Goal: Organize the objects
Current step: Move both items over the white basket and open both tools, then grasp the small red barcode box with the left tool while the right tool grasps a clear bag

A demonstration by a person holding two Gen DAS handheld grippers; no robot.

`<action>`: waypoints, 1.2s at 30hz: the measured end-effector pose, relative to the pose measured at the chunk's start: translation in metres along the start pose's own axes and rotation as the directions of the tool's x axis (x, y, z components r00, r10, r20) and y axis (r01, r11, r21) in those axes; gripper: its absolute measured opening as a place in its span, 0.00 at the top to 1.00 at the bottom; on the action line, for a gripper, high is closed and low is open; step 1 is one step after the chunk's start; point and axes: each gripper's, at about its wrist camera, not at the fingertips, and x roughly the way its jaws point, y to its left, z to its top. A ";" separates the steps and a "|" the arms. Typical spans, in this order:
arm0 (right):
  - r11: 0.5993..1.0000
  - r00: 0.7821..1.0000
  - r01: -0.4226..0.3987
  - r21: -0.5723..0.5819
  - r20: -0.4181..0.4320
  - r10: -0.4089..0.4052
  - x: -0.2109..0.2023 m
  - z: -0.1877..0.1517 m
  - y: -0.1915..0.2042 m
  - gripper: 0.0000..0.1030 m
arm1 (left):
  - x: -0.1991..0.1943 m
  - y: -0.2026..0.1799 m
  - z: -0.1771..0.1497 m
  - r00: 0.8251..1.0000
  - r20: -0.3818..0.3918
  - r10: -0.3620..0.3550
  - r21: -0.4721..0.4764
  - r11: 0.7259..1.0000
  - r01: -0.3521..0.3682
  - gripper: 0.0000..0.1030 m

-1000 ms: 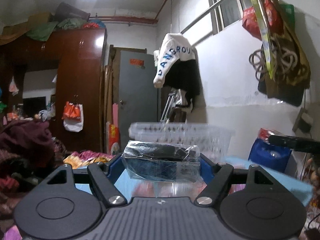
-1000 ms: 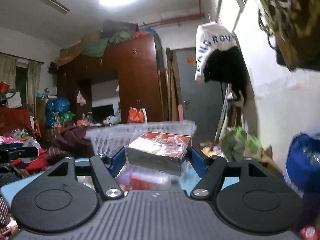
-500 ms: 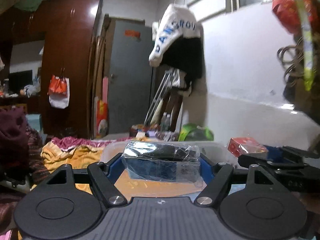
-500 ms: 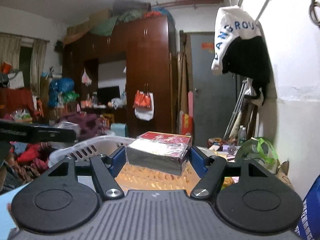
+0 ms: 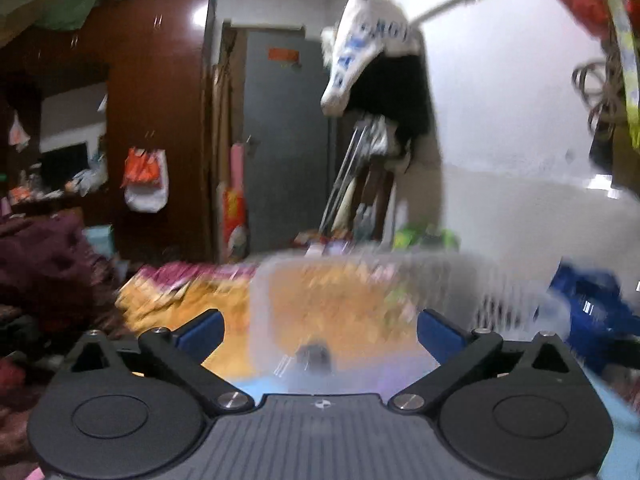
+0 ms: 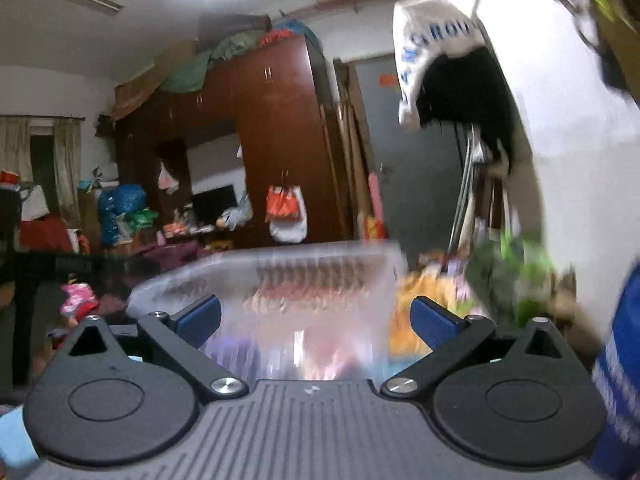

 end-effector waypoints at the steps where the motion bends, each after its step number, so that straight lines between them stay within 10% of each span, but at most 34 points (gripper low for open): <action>1: 1.000 0.999 -0.005 0.014 -0.033 0.006 -0.011 -0.011 -0.003 0.00 | -0.013 0.003 -0.009 1.000 -0.007 0.011 0.009 1.000 -0.011 0.00; 8: 1.000 0.994 -0.006 -0.005 -0.105 0.005 -0.059 -0.068 0.007 0.10 | -0.085 0.020 -0.082 0.998 0.057 -0.031 -0.071 0.997 0.035 0.05; 13: 0.994 0.978 -0.016 -0.107 -0.210 -0.007 -0.031 -0.059 0.017 0.34 | -0.074 0.020 -0.103 0.999 -0.020 -0.026 -0.051 0.998 0.025 0.17; 19: 0.986 0.953 -0.035 -0.165 -0.303 -0.017 -0.018 -0.055 0.021 0.37 | -0.065 0.026 -0.114 0.996 -0.055 -0.064 -0.073 0.996 0.060 0.18; 25: 0.966 0.935 -0.032 -0.258 -0.350 -0.063 -0.007 -0.051 0.025 0.38 | -0.054 0.025 -0.115 0.992 -0.092 -0.086 -0.056 0.995 0.081 0.31; 29: 0.963 0.920 -0.075 -0.258 -0.391 -0.033 0.004 -0.047 0.020 0.51 | -0.043 0.025 -0.115 0.983 -0.138 -0.121 -0.065 0.992 0.113 0.73; 36: 0.968 0.927 -0.079 -0.238 -0.376 -0.017 0.003 -0.047 0.014 0.56 | -0.047 0.028 -0.118 0.984 -0.113 -0.138 -0.088 0.988 0.128 0.73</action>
